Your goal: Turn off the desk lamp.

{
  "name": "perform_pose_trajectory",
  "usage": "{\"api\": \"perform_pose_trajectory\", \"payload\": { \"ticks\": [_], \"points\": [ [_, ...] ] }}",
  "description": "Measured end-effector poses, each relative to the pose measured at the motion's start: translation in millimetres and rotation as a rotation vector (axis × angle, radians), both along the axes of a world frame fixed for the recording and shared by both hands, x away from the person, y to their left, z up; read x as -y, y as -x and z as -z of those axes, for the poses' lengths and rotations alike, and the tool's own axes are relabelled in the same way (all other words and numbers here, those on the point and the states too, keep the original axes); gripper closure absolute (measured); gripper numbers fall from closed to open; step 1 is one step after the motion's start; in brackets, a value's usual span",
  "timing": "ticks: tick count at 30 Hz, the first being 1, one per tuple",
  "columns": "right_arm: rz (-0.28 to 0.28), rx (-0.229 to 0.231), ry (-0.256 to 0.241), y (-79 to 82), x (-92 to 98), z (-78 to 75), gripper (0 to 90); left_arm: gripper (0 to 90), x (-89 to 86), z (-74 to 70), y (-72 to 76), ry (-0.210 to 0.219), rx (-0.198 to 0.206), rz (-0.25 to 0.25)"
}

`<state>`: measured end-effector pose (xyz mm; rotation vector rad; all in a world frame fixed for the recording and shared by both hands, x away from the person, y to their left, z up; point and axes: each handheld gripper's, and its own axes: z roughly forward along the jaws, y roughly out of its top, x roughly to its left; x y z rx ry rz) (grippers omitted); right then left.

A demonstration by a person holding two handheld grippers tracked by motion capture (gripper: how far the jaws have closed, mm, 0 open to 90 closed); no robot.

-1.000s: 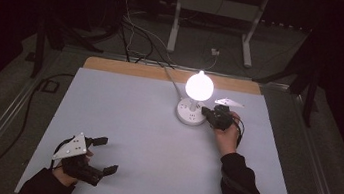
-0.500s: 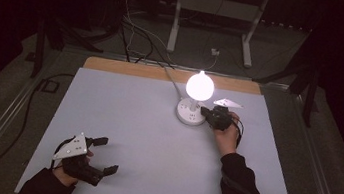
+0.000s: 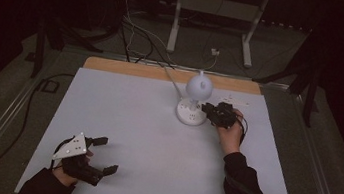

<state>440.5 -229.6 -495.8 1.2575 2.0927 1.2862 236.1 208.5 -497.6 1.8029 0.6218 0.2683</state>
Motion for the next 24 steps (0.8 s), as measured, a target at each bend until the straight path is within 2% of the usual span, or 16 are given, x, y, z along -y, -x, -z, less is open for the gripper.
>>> {"api": "perform_pose_trajectory", "payload": {
  "ticks": [2,3,4,11,13,14,16,18,19,20,22,24],
  "points": [
    [-0.039,-0.009,-0.012,0.5,1.6,-2.4,60.7,0.4,0.1,0.0,0.0,0.001,0.000,0.000],
    [-0.048,-0.016,-0.017,1.4,2.1,-4.6,49.4,0.4,0.0,0.0,-0.1,0.001,0.000,-0.001],
    [-0.048,-0.016,-0.017,1.4,2.1,-4.6,49.4,0.4,0.1,0.0,-0.1,0.003,-0.001,-0.002],
    [-0.071,-0.048,-0.038,7.0,4.3,-12.5,19.0,0.4,0.0,-0.2,0.0,0.002,0.000,-0.002],
    [-0.113,-0.052,-0.037,10.2,6.4,-14.7,12.1,0.4,-0.2,-0.3,0.0,0.003,0.001,-0.004],
    [-0.120,-0.052,-0.046,12.1,7.1,-15.9,11.4,0.5,-0.3,-0.3,-0.1,0.005,0.000,-0.005],
    [-0.164,-0.065,-0.051,16.8,9.5,-19.0,2.8,0.5,-0.3,-0.2,-0.1,0.003,0.000,-0.005],
    [-0.180,-0.072,-0.058,18.2,10.2,-19.9,1.3,0.4,-0.2,-0.2,0.0,0.003,0.000,-0.003],
    [-0.204,-0.076,-0.092,21.5,12.7,-21.3,0.0,0.4,-0.1,-0.2,0.0,0.002,0.000,-0.002],
    [-0.204,-0.076,-0.092,21.5,12.7,-21.3,0.0,0.4,0.1,-0.1,0.0,0.002,0.000,-0.002],
    [-0.234,-0.057,-0.163,29.4,16.1,-21.8,0.0,0.4,0.2,-0.1,0.0,0.003,0.000,-0.001],
    [-0.240,-0.058,-0.158,31.7,16.4,-21.6,0.0,0.4,0.4,0.1,-0.1,0.002,0.000,-0.002]
  ]
}}
